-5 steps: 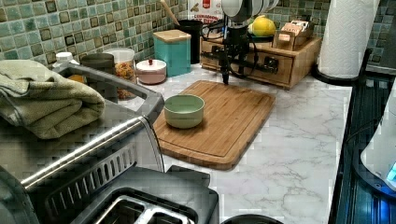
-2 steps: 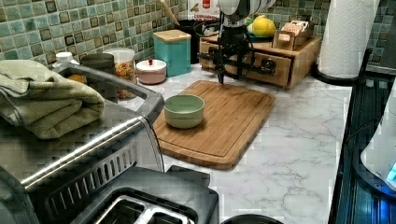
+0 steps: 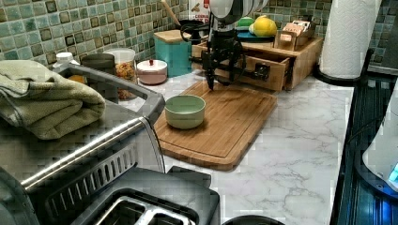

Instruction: Open the drawer.

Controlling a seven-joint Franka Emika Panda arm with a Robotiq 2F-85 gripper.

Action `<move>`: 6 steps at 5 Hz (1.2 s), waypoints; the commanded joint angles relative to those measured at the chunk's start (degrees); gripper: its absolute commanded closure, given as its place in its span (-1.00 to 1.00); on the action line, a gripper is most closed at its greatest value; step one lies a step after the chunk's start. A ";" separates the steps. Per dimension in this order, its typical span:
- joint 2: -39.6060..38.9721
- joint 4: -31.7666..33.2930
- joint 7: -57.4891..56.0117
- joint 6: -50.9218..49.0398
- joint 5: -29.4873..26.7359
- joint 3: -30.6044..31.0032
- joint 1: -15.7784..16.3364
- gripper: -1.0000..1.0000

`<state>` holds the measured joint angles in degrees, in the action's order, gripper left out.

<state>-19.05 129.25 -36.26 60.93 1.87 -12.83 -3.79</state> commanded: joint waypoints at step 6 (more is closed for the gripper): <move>3.61 1.90 26.22 2.07 -2.54 12.22 17.69 -1.00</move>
<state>-18.02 129.92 -19.01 62.11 -1.92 -7.38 2.87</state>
